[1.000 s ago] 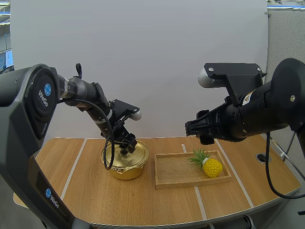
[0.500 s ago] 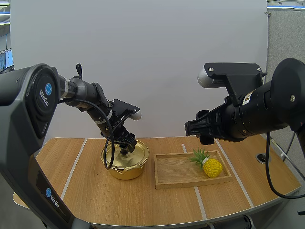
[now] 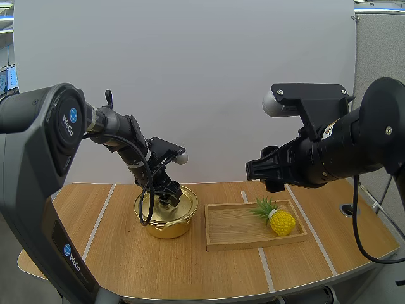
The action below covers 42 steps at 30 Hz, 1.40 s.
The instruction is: Open the pot, put the pineapple inside, and close it
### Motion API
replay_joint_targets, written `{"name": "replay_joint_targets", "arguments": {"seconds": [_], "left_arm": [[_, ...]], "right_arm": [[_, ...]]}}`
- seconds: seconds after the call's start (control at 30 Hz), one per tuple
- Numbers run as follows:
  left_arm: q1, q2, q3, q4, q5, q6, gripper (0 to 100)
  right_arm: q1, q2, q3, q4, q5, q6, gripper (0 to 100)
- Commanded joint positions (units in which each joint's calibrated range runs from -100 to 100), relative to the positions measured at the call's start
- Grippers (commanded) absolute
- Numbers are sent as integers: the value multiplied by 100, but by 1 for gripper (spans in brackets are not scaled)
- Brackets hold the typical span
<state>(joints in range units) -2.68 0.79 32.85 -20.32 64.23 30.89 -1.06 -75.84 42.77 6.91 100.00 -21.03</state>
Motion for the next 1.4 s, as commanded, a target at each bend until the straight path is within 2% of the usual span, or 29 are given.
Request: {"name": "replay_joint_targets", "arguments": {"seconds": [0.0,0.03,0.1,0.17,0.2,0.47,0.67,0.97,1.37], "left_arm": [[-24,-9,-43,-41,-39,-19,100],[-24,-9,-43,-41,-39,-19,95],[-24,-9,-43,-41,-20,-19,56],[-24,-9,-43,-41,1,-19,25],[-24,-9,-43,-29,14,-19,0],[-24,-78,-81,-29,338,-19,0],[-24,-655,-620,-29,1009,-166,0],[-24,-1898,-2213,43,1720,-570,0],[-24,-2907,-4715,730,1795,-1353,0]], "right_arm": [[-23,-6,-35,-11,0,-22,100],[-23,-6,-35,-11,0,-22,100],[-23,-6,-35,-11,0,-22,100],[-23,-6,-35,-11,0,-22,100],[-23,-6,-35,-11,0,-22,100],[-23,-6,-35,12,0,-22,100],[-23,-6,-35,12,0,-22,100],[-23,-6,-35,12,0,-22,100],[-23,-6,-35,12,0,-22,100]]}}
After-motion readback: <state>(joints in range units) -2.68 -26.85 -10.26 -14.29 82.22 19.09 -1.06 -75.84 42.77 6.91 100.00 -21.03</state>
